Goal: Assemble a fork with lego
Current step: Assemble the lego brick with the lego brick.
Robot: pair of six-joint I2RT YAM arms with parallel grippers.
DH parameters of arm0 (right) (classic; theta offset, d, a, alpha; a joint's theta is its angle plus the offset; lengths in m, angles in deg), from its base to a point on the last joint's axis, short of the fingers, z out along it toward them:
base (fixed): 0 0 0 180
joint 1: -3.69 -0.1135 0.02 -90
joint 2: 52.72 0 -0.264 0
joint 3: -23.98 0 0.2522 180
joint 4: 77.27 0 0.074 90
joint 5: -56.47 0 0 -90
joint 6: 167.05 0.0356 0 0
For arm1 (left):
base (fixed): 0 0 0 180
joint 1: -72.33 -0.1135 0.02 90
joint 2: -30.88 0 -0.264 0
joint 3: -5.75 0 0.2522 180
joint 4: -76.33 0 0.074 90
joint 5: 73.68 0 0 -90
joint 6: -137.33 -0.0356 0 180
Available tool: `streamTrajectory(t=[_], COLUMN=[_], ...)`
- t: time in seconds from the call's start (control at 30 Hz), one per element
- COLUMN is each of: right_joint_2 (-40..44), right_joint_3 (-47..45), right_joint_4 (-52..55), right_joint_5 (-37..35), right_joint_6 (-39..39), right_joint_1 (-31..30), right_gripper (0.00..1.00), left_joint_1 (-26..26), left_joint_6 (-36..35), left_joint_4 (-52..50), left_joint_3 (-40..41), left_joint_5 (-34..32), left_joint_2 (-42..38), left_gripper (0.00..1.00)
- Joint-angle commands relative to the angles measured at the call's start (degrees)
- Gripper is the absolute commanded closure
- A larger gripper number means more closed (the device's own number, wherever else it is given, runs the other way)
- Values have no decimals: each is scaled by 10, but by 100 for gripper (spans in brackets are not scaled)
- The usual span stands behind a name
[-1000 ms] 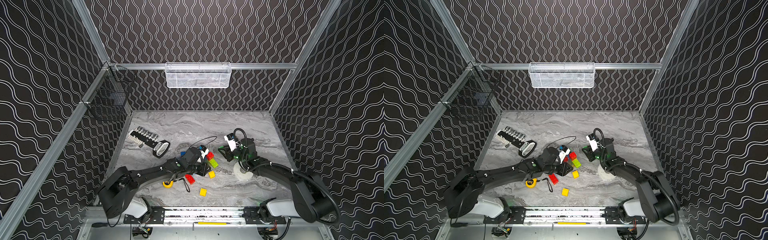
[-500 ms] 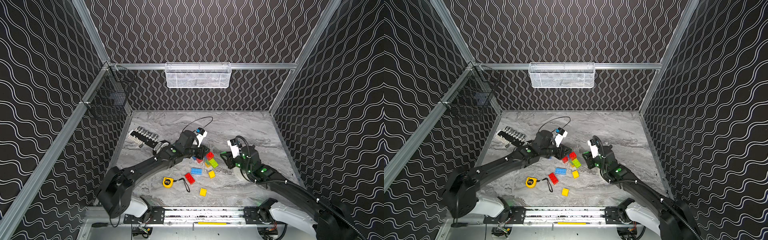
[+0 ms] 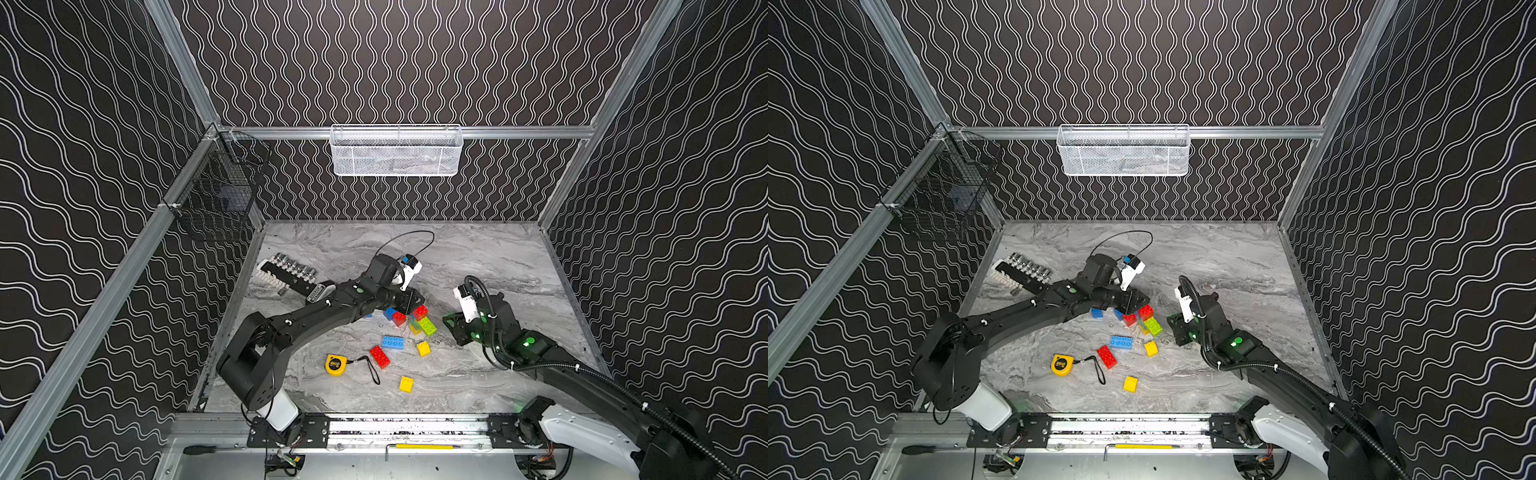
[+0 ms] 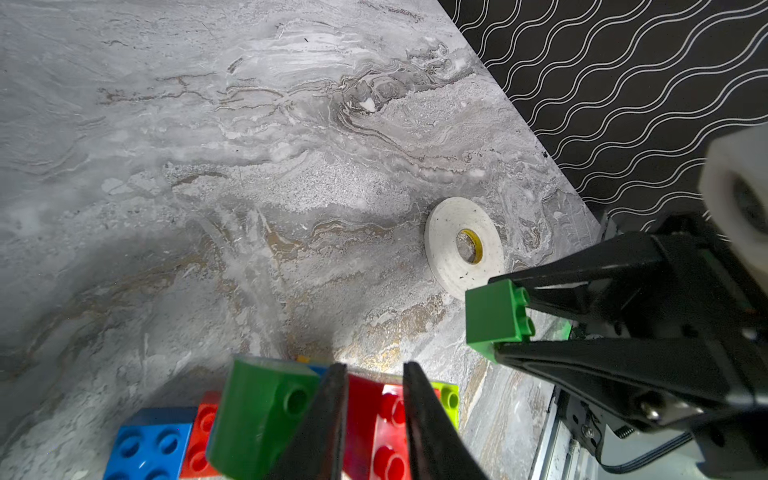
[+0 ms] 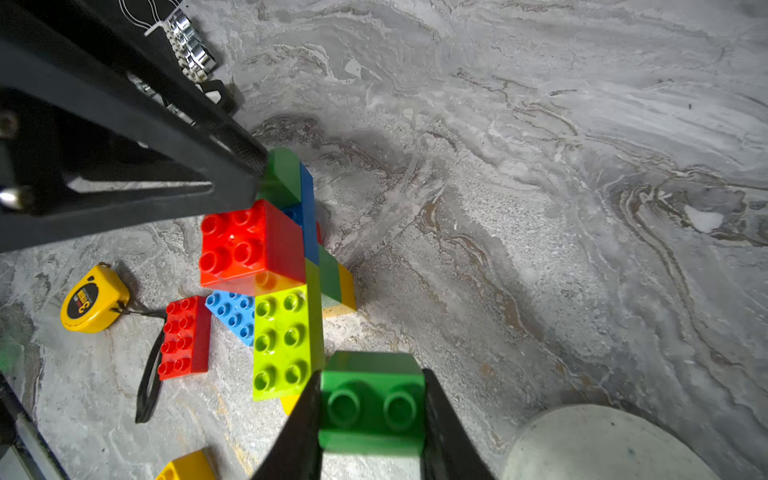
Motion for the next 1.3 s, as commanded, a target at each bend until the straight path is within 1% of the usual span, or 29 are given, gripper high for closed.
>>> streamTrajectory(t=[0.0, 0.13, 0.33, 0.6, 0.9, 1.07, 1.27], right_joint_2=[-2, 2, 8, 3, 5, 4, 10], right_joint_3=[6, 5, 3, 10, 17, 21, 11], right_joint_4=[3, 6, 7, 9, 21, 39, 34], right_joint_5=[7, 3, 0, -2, -9, -26, -35], right_joint_6=[3, 3, 6, 6, 5, -12, -27], right_joint_1=[-2, -6, -8, -13, -20, -33, -49], right_gripper=[100, 100, 100, 100, 100, 100, 100], left_joint_1=[-2, -2, -1, -2, -2, -2, -2], left_joint_6=[-10, -8, -8, -8, -8, -10, -12], left_joint_4=[-1, 2, -5, -5, -11, -15, -16], left_joint_3=[-3, 6, 17, 25, 29, 38, 51], left_joint_5=[12, 26, 22, 22, 14, 10, 15], left_joint_2=[-1, -8, -20, -14, -9, -15, -21], left_gripper=[72, 72, 73, 73, 77, 78, 79])
